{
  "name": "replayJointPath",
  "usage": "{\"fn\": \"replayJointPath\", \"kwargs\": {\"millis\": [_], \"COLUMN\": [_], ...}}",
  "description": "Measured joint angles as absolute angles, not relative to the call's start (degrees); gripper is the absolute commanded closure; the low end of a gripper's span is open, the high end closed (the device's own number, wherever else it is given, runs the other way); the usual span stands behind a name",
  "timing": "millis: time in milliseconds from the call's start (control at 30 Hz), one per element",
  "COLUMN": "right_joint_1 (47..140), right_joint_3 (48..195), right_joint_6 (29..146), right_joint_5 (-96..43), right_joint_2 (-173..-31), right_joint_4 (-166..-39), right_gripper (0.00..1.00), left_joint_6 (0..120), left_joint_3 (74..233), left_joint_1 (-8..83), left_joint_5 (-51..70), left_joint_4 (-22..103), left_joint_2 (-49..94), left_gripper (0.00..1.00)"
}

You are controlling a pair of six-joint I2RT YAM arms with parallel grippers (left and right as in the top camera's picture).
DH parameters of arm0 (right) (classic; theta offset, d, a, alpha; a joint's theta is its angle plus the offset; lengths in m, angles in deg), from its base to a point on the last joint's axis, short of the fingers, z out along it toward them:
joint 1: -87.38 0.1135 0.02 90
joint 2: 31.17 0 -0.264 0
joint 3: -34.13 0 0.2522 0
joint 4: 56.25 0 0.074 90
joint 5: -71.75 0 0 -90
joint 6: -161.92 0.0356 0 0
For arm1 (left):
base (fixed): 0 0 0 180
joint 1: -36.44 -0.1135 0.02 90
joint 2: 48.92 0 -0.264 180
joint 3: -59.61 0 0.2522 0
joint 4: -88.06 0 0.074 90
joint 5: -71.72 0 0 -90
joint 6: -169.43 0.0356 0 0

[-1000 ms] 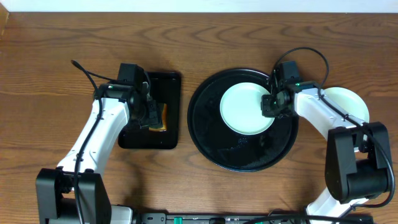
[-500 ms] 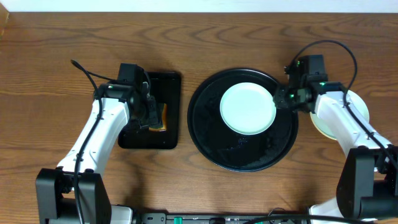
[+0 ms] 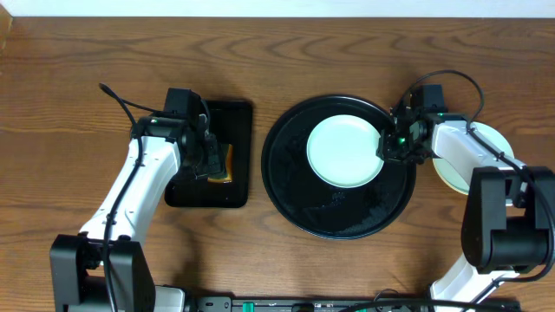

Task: Clean dirty plates on tray and stack at the side
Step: 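Tilt and lift the pale green plate off the round tray with right gripper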

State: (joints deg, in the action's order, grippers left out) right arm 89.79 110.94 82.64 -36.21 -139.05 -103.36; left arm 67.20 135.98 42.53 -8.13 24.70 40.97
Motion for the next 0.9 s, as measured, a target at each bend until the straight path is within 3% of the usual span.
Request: {"fn": "replayJointPath", "kwargs": {"millis": [67, 500, 700, 900], "right_joint_1": [89.8, 89.8, 89.8, 89.8], "right_joint_3": [110.9, 110.7, 110.4, 110.4], "right_joint_6": [81.9, 76.5, 75.1, 74.2], "right_joint_5": [-38.0, -52.6, -53.0, -45.0], "right_joint_2": [-139.4, -140.8, -136.0, -127.0], "right_joint_4": [-103.0, -100.1, -99.4, -99.4], "right_gripper": [0.99, 0.99, 0.99, 0.99], "left_joint_6": [67.2, 67.2, 67.2, 67.2], "left_joint_3": [136.0, 136.0, 136.0, 136.0], "left_joint_1": [42.5, 42.5, 42.5, 42.5], "left_joint_5": [-8.1, -8.1, -8.1, -8.1], "left_joint_4": [24.7, 24.7, 24.7, 24.7], "left_joint_2": [41.0, 41.0, 41.0, 41.0], "left_gripper": [0.38, 0.38, 0.38, 0.38]}}
